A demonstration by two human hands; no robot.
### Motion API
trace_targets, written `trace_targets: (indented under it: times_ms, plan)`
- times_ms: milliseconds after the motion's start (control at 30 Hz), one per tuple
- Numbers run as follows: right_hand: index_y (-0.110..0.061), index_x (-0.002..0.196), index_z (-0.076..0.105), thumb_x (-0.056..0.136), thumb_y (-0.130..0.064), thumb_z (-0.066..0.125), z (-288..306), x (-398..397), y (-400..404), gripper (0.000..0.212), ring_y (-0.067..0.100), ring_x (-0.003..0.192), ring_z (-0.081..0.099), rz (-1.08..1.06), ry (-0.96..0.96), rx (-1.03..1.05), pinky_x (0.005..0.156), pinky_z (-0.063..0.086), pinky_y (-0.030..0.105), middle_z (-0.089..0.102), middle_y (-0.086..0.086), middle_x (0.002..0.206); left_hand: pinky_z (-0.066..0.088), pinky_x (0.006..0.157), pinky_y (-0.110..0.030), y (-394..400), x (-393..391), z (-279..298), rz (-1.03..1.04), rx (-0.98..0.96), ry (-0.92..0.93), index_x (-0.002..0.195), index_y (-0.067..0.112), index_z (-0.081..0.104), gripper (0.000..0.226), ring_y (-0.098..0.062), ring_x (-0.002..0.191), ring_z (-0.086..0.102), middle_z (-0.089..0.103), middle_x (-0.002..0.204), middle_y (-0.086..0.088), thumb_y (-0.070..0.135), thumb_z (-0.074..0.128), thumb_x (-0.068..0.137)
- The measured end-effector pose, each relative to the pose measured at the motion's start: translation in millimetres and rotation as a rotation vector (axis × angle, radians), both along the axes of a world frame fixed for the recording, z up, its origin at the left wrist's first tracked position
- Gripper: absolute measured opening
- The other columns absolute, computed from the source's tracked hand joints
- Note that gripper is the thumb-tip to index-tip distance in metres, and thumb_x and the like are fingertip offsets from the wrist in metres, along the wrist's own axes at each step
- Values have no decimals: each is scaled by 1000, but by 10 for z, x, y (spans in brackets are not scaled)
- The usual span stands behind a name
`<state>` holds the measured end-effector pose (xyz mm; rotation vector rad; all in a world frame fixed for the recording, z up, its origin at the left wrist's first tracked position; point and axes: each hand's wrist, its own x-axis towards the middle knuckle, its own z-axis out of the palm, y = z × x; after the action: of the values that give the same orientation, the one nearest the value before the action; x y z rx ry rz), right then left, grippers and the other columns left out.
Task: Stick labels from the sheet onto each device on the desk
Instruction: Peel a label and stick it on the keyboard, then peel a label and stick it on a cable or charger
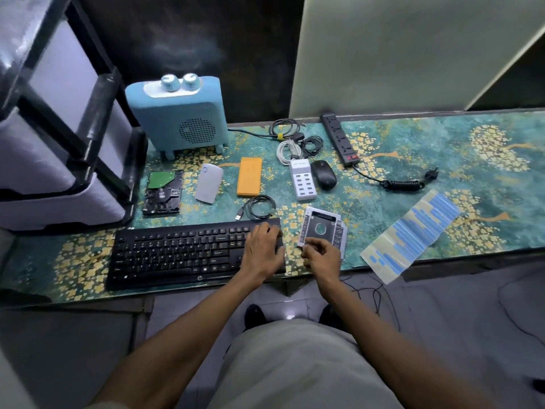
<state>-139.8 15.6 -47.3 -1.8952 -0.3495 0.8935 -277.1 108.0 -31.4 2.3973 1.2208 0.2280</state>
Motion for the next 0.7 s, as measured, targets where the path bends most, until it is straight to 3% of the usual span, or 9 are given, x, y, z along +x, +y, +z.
trace_targets:
  times_ms: [200, 333, 433, 533, 700]
  plan:
    - [-19, 99, 74, 89, -14, 70, -5, 682, -550, 12, 22, 85, 71, -283, -176, -72, 76, 59, 36, 75, 5, 91, 50, 76, -43, -195, 906, 39, -156, -131, -105, 101, 14, 60, 20, -27, 90, 57, 62, 95, -6, 16, 58, 82]
    - [-24, 96, 71, 86, -20, 73, -6, 1050, -929, 11, 22, 96, 61, -492, -339, -203, 84, 51, 35, 65, 7, 106, 54, 69, -43, -342, 1541, 74, -293, -298, -93, 101, 16, 61, 19, -29, 83, 63, 69, 90, -7, 13, 52, 84]
    - [-23, 104, 66, 87, -21, 75, -26, 1203, -1107, 19, 24, 107, 54, -506, -251, -274, 85, 47, 35, 58, 5, 114, 52, 73, -39, -460, 1924, 110, -369, -411, -33, 112, 9, 61, 26, -33, 88, 63, 70, 97, -14, 9, 54, 88]
    - [-19, 113, 64, 88, -18, 77, -14, 1315, -1175, 28, 30, 112, 60, -431, -194, -174, 89, 51, 40, 61, -1, 113, 49, 72, -37, -554, 2190, 97, -306, -517, 33, 121, 5, 58, 36, -32, 90, 61, 67, 106, -17, 5, 59, 85]
    - [-35, 110, 68, 85, -20, 79, -50, 1466, -1085, 31, 24, 123, 57, -211, -211, -188, 98, 52, 41, 65, -1, 128, 43, 70, -37, -584, 2368, 23, -164, -541, 113, 110, 3, 56, 31, -33, 91, 57, 58, 101, -15, 5, 61, 80]
